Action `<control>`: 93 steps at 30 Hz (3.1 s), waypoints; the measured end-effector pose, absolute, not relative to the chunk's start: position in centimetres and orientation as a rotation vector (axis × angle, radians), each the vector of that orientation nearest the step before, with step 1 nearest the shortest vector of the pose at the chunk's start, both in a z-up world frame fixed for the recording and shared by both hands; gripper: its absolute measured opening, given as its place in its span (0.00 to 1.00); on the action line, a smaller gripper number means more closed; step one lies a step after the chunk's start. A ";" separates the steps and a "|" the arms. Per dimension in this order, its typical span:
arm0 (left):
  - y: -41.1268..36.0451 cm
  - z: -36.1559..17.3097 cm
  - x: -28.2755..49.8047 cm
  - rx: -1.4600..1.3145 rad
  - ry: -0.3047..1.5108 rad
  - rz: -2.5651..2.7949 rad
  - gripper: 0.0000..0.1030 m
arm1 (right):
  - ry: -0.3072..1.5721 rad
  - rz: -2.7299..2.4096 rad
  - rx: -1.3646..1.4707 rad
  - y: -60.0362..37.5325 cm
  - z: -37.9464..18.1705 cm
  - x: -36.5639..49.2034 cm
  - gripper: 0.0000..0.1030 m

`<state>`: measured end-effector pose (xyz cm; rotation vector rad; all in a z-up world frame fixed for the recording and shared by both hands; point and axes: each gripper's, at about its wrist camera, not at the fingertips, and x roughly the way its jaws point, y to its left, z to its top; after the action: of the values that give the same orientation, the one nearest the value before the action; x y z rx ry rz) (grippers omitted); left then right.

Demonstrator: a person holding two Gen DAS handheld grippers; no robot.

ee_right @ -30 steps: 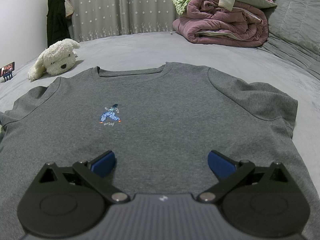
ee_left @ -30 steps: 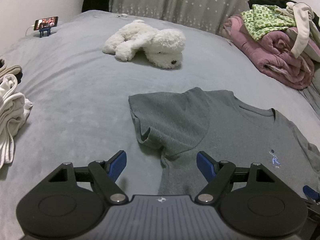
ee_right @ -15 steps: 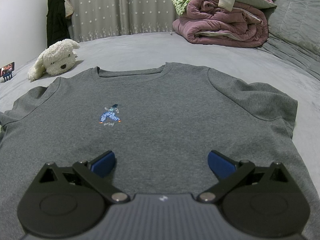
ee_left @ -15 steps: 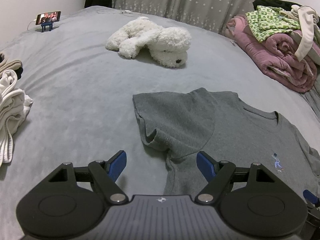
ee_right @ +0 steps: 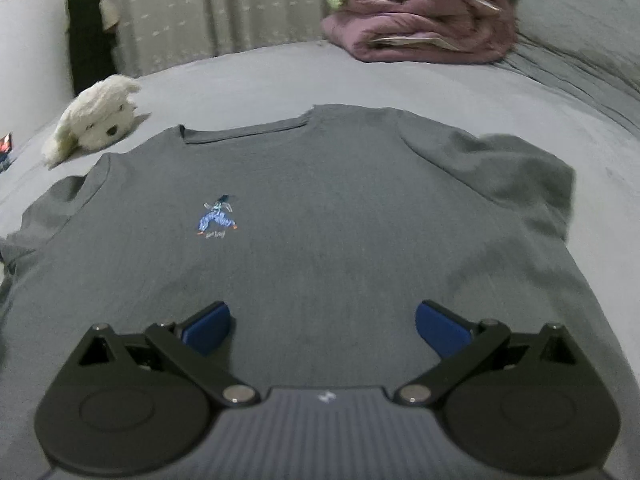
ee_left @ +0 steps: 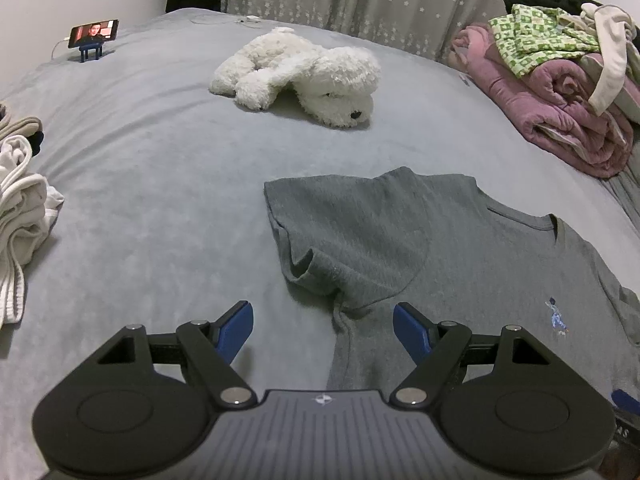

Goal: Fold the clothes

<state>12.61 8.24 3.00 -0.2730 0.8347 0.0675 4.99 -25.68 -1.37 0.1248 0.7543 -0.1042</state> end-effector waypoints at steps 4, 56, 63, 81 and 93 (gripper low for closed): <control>8.5 2.9 12.6 -0.279 0.843 0.072 0.75 | 0.777 -0.121 0.152 -25.1 -0.9 3.5 1.00; 14.8 2.9 12.9 -0.474 0.853 0.133 0.75 | 0.710 0.436 -0.092 0.6 0.2 -11.0 0.45; 15.2 3.2 12.6 -0.495 0.848 0.114 0.75 | 0.708 0.457 -0.103 1.1 -0.5 -11.3 0.35; 16.9 3.2 12.5 -0.543 0.846 0.133 0.75 | 0.750 0.564 0.020 0.7 -1.3 -11.4 0.03; 15.9 3.2 12.7 -0.528 0.848 0.103 0.75 | 0.715 0.446 -0.009 -1.9 0.0 -10.8 0.23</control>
<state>12.70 15.91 3.21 -0.5280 0.8481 0.1031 -10.77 -1.87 -0.02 -0.0087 0.7155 0.4464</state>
